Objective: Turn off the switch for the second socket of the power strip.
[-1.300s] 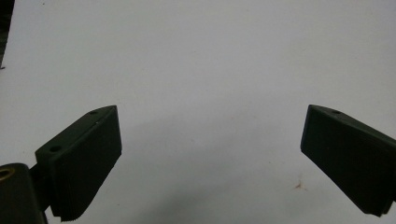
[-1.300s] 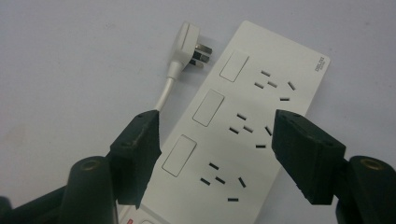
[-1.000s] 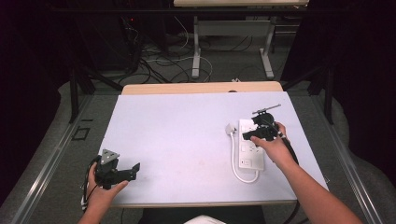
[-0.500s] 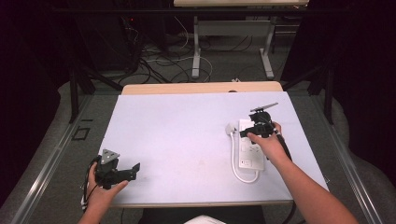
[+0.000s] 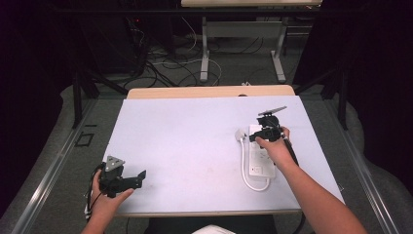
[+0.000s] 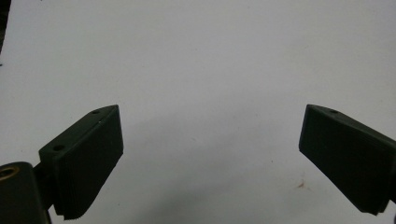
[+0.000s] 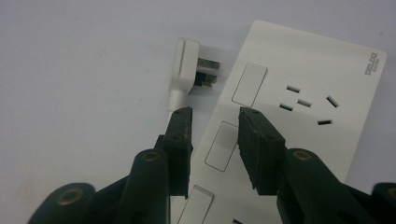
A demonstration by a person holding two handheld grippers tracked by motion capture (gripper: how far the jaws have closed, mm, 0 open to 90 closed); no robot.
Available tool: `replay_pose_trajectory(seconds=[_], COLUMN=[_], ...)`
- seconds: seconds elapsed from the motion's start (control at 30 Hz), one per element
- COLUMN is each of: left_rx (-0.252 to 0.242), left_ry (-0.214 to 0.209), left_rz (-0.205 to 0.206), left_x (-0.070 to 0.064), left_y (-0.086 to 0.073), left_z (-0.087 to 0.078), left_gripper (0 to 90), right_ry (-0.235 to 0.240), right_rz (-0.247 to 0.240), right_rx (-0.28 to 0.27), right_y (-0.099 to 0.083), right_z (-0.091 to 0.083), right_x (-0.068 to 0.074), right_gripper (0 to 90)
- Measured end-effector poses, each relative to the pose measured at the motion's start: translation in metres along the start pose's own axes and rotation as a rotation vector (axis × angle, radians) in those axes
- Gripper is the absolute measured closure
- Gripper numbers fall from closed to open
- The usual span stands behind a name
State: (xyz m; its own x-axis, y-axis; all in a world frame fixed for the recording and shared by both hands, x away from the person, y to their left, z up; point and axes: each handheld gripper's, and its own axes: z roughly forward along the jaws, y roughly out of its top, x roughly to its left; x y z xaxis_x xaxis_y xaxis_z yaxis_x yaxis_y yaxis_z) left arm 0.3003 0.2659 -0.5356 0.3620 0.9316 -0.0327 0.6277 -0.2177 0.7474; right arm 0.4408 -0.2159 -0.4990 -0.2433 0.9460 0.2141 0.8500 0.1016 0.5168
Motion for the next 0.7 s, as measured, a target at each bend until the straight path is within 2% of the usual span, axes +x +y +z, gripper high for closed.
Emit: replay_pose_trajectory(seconds=[0.43,0.47,0.7], left_rx=[-0.001,-0.001,0.002], left_ry=[0.002,0.003,0.003], left_rz=[-0.006,-0.005,-0.004], left_x=[0.0,0.0,0.0], left_y=[0.0,0.0,0.0], left_z=[0.0,0.0,0.0], left_gripper=[7.4,7.5,7.8], right_ry=[-0.027,-0.016,-0.031], right_rz=[-0.009,-0.008,-0.012], right_rx=[-0.003,-0.002,0.006], right_y=[0.001,0.002,0.002], right_z=[0.009,0.009,0.012], right_x=[0.001,0.001,0.0], right_gripper=[82.9,84.1,87.2])
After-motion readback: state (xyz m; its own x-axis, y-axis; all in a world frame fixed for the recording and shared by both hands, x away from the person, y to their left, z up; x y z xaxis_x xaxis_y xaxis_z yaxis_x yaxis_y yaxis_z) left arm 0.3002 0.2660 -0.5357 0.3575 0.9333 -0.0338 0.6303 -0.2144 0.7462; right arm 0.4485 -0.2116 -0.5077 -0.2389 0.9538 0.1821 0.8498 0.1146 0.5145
